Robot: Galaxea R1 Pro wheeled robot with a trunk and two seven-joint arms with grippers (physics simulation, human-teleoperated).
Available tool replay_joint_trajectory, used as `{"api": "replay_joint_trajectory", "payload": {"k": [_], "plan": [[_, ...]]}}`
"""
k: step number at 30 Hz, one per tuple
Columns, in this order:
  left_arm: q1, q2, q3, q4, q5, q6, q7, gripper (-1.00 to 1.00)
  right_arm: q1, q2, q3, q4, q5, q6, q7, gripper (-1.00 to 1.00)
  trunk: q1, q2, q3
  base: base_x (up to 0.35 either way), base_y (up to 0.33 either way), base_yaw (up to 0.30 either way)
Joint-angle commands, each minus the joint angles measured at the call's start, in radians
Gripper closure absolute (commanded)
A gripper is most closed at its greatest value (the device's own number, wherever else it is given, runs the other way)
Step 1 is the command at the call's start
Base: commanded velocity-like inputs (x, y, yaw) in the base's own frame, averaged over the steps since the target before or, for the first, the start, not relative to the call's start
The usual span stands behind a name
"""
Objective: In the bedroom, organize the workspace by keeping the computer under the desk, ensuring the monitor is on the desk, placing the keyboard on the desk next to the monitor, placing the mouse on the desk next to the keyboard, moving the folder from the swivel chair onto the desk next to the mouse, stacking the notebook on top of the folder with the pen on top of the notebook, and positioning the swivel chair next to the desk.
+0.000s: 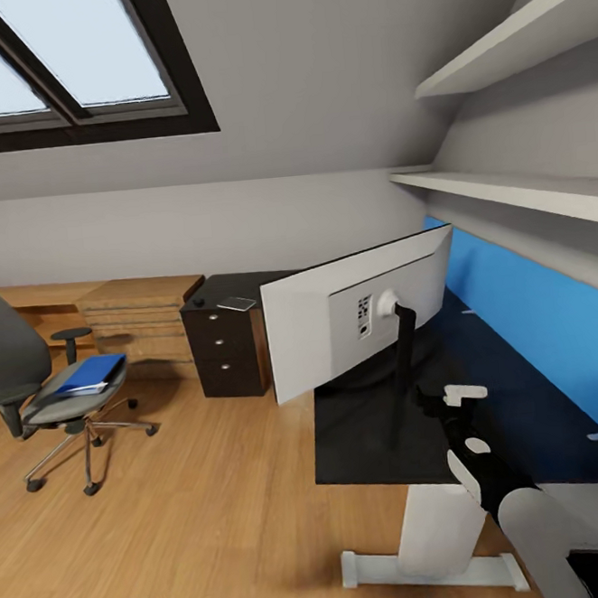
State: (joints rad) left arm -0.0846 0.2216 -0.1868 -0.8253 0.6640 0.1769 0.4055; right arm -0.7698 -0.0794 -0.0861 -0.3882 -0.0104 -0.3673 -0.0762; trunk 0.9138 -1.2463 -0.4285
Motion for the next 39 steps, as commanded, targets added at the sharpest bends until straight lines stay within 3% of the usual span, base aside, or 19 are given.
{"api": "replay_joint_trajectory", "payload": {"k": [1, 11, 36, 39], "plan": [[-0.001, 0.000, -0.005, 0.000, 0.006, 0.001, 0.009, -1.00, 0.000, 0.002, 0.001, 0.001, 0.001, -0.004, 0.002, -1.00, 0.000, -0.001, -0.001, -0.008, 0.021, 0.000], [-0.001, -0.018, -0.008, 0.009, 0.005, -0.005, 0.009, -1.00, 0.001, 0.012, 0.010, -0.005, 0.007, -0.004, 0.005, -1.00, 0.000, -0.001, -0.001, 0.093, 0.016, 0.000], [0.000, -0.022, -0.010, 0.011, 0.005, -0.005, 0.009, -1.00, 0.001, 0.010, 0.009, -0.002, 0.007, -0.025, 0.004, -1.00, 0.000, -0.001, -0.001, 0.137, 0.005, 0.000], [0.000, -0.022, -0.030, 0.011, 0.005, -0.005, 0.009, -1.00, 0.001, 0.010, 0.009, -0.001, 0.007, -0.025, 0.004, -1.00, 0.000, -0.001, -0.001, 0.073, 0.013, 0.000]]}}
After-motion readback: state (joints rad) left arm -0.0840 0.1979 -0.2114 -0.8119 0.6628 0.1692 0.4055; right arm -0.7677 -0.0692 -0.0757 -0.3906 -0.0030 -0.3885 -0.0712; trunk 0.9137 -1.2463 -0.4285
